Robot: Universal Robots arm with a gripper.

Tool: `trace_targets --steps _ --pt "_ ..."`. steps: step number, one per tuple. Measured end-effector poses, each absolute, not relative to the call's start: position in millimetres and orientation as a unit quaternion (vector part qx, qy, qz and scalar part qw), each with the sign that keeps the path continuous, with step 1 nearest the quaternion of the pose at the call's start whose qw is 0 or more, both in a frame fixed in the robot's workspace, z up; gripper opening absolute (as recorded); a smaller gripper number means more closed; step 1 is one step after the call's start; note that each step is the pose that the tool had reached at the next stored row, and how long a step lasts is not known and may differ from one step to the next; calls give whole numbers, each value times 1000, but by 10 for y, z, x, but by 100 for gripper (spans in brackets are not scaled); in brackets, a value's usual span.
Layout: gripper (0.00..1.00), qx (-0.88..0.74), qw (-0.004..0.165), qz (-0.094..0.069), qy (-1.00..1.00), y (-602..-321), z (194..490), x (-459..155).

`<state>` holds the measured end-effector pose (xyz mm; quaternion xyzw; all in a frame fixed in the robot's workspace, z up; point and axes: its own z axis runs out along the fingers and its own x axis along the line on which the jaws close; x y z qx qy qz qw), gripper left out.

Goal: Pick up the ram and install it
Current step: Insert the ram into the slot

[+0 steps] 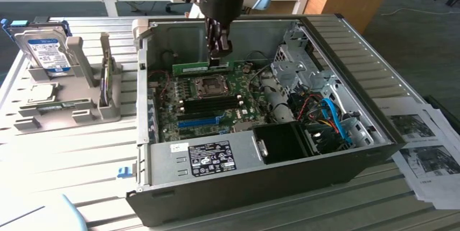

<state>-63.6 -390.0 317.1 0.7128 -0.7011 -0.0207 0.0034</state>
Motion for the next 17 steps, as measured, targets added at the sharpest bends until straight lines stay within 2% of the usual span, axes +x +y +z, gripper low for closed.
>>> trace_targets --steps 17 --pt "11 713 3 -21 -701 -3901 2932 -636"
